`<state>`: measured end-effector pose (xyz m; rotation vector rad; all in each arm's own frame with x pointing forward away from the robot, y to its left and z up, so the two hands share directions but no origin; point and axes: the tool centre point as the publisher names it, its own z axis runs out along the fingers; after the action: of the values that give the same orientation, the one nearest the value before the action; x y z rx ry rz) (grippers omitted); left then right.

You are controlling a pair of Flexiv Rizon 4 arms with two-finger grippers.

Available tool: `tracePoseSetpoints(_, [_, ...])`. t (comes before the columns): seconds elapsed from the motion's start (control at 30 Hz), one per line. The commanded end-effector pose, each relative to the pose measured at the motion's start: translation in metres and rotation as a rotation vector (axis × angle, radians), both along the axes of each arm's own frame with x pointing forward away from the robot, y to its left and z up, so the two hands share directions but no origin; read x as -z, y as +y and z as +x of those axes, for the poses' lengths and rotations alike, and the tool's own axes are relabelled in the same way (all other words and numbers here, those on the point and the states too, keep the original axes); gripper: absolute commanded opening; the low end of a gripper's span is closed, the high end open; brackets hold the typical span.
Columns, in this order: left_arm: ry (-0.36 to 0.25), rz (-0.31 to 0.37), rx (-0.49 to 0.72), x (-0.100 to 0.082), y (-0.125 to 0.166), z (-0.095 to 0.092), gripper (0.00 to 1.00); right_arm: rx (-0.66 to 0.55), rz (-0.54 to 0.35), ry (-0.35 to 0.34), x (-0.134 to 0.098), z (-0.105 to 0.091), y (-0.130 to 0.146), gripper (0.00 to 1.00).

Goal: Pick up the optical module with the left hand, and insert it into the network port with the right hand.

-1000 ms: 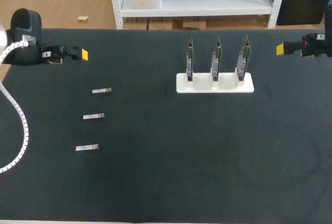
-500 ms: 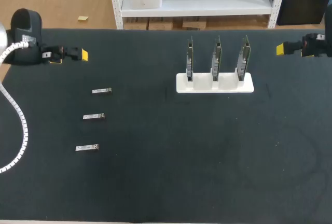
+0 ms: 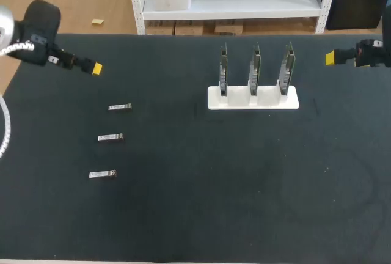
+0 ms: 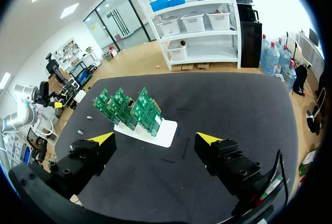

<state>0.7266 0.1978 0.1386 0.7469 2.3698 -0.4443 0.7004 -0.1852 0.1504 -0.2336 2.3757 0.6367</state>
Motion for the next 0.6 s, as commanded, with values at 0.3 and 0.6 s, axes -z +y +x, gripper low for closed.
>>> tracePoseSetpoints(0.3, [-0.016, 0.512, 0.542, 0.048, -0.007, 0.022, 1.00, 0.003, -0.001, -0.001, 0.000, -0.001, 0.000, 1.00])
tracePoseSetpoints(0.6, [0.020, 0.629, 0.752, 0.088, -0.015, 0.017, 1.00, 0.003, -0.001, -0.001, 0.000, -0.001, 0.000, 1.00])
